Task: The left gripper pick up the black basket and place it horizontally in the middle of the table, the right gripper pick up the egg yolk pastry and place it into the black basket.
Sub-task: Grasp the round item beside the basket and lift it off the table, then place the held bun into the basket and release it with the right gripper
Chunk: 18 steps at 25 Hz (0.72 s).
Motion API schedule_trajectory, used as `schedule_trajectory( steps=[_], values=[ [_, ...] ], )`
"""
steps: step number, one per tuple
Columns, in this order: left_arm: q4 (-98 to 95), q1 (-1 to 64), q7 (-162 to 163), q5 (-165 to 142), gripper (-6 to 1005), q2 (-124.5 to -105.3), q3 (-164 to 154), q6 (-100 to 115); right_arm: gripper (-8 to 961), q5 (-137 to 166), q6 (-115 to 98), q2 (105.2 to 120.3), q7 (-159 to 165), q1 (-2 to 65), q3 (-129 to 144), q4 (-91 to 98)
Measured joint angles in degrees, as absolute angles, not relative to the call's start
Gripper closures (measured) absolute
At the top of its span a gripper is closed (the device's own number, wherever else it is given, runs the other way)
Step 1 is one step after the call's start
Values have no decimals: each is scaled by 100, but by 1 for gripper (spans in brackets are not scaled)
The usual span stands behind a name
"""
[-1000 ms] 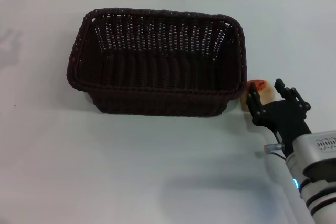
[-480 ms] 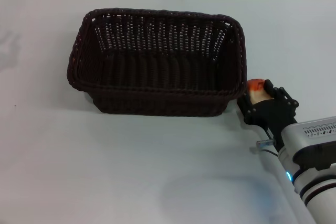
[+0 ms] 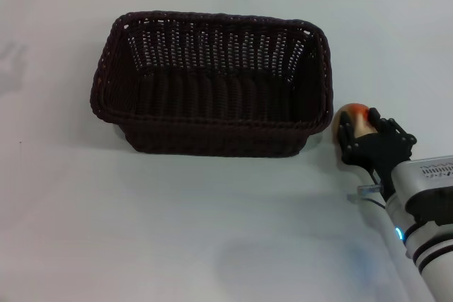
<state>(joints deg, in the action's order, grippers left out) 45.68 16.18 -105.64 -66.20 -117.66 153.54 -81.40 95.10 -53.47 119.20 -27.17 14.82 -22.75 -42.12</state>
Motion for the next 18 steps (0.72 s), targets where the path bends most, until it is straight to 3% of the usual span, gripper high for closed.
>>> schedule_trajectory(
  steps=[5,10,18],
  values=[
    [4570,1629,-10564,-6618,801,-11761,15355,-8141,481,9508,-5575,11935,-2735,1429,-2270,-4215],
    [4567,1633,-10564,-6618,801,-11762,15354,-8147,704,9508,-5603,11936,-2733,1424,-2274,-4207],
    [4547,1632,-10564,-6618,801,-11766,15354,-8148,846,9287,-6948,11948,-2772,1225,-2222,-4172]
  ],
)
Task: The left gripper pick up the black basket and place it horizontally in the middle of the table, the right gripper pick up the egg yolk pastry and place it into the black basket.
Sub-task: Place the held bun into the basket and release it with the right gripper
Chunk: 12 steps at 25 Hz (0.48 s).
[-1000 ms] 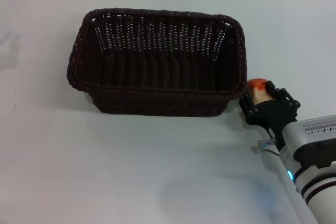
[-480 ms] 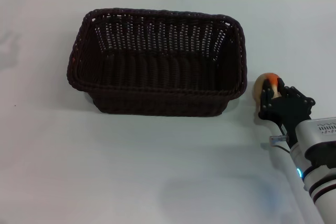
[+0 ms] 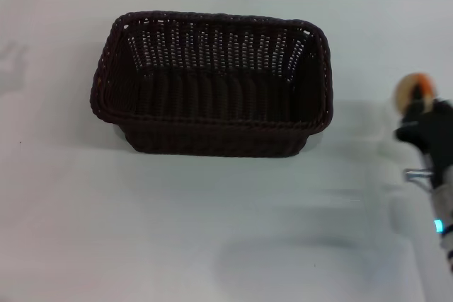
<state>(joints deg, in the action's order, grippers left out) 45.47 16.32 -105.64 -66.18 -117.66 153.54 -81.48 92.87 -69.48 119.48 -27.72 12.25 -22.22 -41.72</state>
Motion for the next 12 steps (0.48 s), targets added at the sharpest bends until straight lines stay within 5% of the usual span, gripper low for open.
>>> schedule_trajectory(
  steps=[12],
  values=[
    [4528,1602,-10550,-6618,801,-11777,15342,-8157,890,9901,-8729,11916,-3281,1349,-2201,-4353]
  ],
)
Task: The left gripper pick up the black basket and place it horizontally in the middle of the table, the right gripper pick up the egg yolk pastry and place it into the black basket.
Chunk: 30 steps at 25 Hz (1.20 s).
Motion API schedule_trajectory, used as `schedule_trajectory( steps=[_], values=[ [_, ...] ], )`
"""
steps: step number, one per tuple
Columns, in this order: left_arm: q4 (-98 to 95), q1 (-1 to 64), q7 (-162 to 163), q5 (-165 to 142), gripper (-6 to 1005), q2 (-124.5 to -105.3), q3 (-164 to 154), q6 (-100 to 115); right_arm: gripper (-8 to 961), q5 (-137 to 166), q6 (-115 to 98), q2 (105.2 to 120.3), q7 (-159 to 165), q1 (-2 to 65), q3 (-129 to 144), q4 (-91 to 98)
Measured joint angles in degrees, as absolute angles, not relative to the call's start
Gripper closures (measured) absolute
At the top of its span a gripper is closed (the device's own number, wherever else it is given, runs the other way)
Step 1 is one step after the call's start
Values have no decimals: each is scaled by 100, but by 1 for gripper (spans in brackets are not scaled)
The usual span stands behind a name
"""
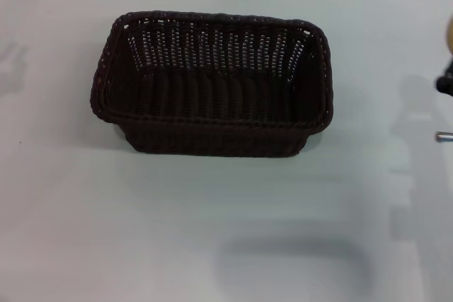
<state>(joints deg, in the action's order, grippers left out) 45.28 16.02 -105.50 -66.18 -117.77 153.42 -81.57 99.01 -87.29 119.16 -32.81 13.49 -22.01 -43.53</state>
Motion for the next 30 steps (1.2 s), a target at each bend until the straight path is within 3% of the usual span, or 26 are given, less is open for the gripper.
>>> schedule_trajectory(
  steps=[15,21,27,30],
  values=[
    [4461,1590,-10503,-6618,801,-11777,15338,-8197,893,11219,-7016,11892,-2925,2590,-2222,-4446],
    [4461,1572,-10494,-6618,801,-11777,15352,-8217,845,11682,-6400,11867,-2291,2666,-2421,-4466],
    [4464,1563,-10488,-6614,801,-11777,15354,-8241,664,11688,-6469,11875,-2314,2515,-2549,-4515],
    [4465,1557,-10483,-6607,801,-11777,15354,-8273,664,11689,-6801,11879,-2387,2311,-2672,-4552]
  ],
)
